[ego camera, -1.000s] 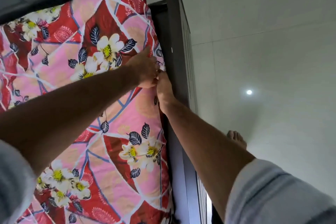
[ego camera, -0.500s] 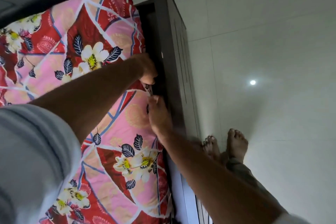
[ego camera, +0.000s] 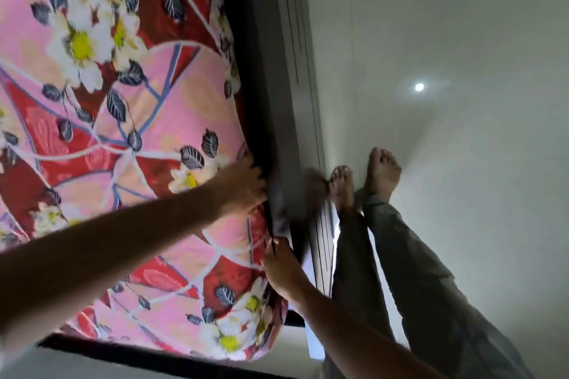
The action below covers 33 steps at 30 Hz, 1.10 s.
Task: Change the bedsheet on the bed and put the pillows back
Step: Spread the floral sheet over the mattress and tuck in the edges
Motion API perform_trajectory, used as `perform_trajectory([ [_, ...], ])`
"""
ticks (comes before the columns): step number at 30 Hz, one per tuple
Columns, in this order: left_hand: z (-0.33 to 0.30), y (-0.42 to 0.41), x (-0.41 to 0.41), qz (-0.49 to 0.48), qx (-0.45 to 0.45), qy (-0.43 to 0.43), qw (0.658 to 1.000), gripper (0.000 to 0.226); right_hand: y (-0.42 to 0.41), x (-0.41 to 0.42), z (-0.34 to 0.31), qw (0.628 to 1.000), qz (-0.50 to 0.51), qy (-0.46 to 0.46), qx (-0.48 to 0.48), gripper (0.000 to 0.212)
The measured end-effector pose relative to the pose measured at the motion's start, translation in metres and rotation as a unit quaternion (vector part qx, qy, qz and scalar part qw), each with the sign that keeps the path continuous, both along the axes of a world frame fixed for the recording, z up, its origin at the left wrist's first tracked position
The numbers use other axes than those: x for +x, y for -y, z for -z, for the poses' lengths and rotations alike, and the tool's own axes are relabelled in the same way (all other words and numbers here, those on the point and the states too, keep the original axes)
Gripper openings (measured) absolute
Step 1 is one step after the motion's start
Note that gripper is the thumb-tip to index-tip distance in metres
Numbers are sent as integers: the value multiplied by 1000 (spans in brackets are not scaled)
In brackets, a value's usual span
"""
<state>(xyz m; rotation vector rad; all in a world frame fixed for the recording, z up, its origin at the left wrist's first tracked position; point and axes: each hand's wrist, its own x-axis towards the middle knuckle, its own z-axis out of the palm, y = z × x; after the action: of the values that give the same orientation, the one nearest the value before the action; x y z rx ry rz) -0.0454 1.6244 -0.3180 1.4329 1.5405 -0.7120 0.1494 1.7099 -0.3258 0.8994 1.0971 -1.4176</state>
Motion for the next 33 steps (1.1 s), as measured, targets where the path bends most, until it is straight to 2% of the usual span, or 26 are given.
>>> perform_trajectory([
  [2, 8, 5, 58, -21, -14, 37, 999, 33, 4, 31, -3, 997, -34, 61, 17, 38],
  [5, 17, 9, 128, -31, -45, 48, 997, 35, 9, 73, -7, 993, 10, 121, 15, 50],
  [7, 24, 8, 151, -15, -56, 39, 998, 35, 20, 97, 1, 991, 30, 127, 7, 57],
  [10, 26, -3, 174, -3, -92, 55, 994, 31, 43, 141, 47, 991, 48, 122, 15, 73],
  [11, 26, -4, 177, -23, -92, 70, 993, 29, 41, 132, 44, 988, 83, 133, 15, 69],
  [13, 21, -7, 173, -96, -71, 102, 988, 23, 38, 111, 39, 981, 123, 149, 28, 40],
  [14, 13, -9, 169, -132, -46, 109, 984, 19, 33, 94, 30, 984, 121, 132, 24, 34],
  [16, -11, -12, 156, -166, 33, 76, 983, 20, 25, 67, 21, 994, 90, 54, 27, 27],
  [18, -42, -3, 136, -190, 145, 4, 971, 21, 17, 34, -2, 996, 92, -16, 9, 22],
  [20, -68, 18, 114, -246, 275, -91, 925, 24, 10, -9, -21, 988, 100, -114, 32, 33],
  [22, -87, 51, 89, -358, 356, -226, 833, 37, 13, -63, -31, 962, 102, -242, 71, 26],
  [23, -88, 68, 79, -431, 352, -293, 777, 42, 15, -87, -39, 947, 75, -302, 81, 14],
  [24, -85, 81, 74, -503, 313, -345, 728, 48, 17, -104, -34, 931, 21, -349, 102, 20],
  [25, -78, 89, 75, -564, 256, -369, 693, 59, 16, -118, -29, 913, -35, -387, 124, 29],
  [26, -68, 91, 80, -610, 201, -371, 671, 69, 14, -134, -25, 900, -77, -408, 133, 27],
  [28, -46, 80, 99, -649, 170, -357, 650, 78, 5, -162, -26, 878, -147, -433, 139, 12],
  [29, -37, 67, 108, -641, 176, -357, 656, 79, -2, -175, -25, 863, -186, -447, 144, 6],
  [30, -30, 52, 118, -610, 182, -356, 684, 78, -9, -184, -18, 842, -213, -472, 148, 13],
  [32, -21, 27, 136, -510, 202, -302, 780, 77, -18, -201, -14, 790, -262, -532, 156, 26],
  [33, -20, 21, 144, -461, 230, -246, 821, 77, -22, -206, -20, 761, -281, -561, 164, 23],
])
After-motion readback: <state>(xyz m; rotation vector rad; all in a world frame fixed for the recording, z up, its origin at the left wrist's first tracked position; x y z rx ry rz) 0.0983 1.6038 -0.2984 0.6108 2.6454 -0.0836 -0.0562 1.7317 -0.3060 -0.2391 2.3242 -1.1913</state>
